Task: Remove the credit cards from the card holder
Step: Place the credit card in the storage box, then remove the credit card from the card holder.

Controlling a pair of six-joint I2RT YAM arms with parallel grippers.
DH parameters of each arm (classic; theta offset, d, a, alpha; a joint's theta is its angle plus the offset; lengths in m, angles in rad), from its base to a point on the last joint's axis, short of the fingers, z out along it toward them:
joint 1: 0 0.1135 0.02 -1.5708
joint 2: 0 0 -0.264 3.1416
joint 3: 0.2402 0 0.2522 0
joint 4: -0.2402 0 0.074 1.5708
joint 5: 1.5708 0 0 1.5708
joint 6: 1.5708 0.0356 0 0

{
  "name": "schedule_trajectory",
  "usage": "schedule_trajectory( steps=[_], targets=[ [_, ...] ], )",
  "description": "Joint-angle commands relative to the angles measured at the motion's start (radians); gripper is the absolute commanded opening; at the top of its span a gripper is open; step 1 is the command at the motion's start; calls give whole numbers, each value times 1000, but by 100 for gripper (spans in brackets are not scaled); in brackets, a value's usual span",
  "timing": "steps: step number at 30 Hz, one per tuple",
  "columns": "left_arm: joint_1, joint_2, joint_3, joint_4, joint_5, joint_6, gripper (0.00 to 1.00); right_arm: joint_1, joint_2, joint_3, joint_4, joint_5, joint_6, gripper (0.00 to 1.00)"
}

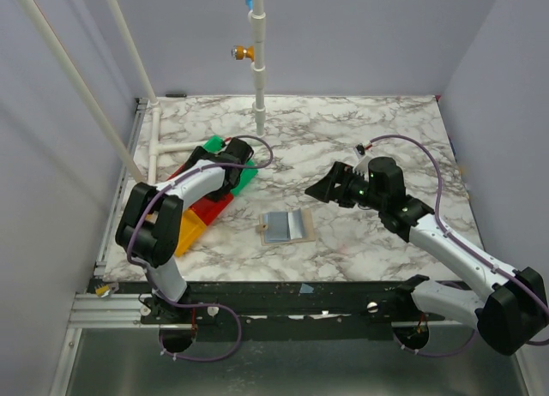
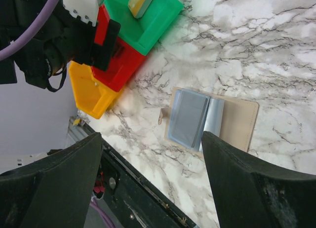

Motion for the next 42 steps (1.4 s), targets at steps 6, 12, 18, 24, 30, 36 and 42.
schedule_trajectory(
  steps=[6,12,18,24,30,36,42],
  targets=[
    [-4,-137,113,-175,199,-158,99,7,14,10,-27,-1,-22,85],
    [-4,-254,136,-217,392,-252,99,7,31,19,-34,-5,-27,85],
    [-4,-376,80,-167,667,-358,98,7,53,30,-46,-8,-35,85],
    [-11,-479,-40,-2,962,-495,98,8,89,41,-52,-14,-38,85],
    [-37,-509,-127,117,1073,-600,99,35,131,61,-76,22,-47,85],
    [-38,-541,-212,194,1069,-668,98,142,186,117,-147,180,-70,85],
    [-36,-570,-260,208,1026,-682,98,319,316,222,-227,424,-82,84]
  ],
)
